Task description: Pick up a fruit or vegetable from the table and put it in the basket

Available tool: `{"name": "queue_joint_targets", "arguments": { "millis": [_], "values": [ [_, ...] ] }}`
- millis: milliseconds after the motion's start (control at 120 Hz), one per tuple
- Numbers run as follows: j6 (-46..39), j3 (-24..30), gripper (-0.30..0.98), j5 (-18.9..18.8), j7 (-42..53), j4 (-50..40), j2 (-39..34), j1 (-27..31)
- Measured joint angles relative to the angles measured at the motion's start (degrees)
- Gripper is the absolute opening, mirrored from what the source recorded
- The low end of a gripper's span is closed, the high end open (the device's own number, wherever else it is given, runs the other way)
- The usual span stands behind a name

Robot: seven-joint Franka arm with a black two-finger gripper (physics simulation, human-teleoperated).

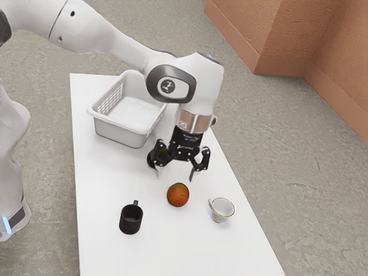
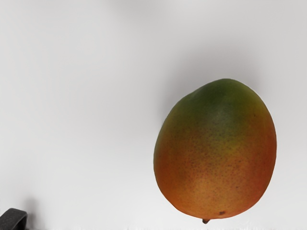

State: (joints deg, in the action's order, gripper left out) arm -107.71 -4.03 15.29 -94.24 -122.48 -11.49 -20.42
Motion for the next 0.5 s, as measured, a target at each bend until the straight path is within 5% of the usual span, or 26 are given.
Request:
{"name": "queue_joint_targets", "arguments": {
  "millis": [258,500],
  "values": [
    [-3.81,-0.05,0.69,0.86,2.74,-0.89,1.00,0.22],
    [-4.84,-0.02,0.68,-3.62,11.69,-1.10,0.19,0.19]
  ]
}}
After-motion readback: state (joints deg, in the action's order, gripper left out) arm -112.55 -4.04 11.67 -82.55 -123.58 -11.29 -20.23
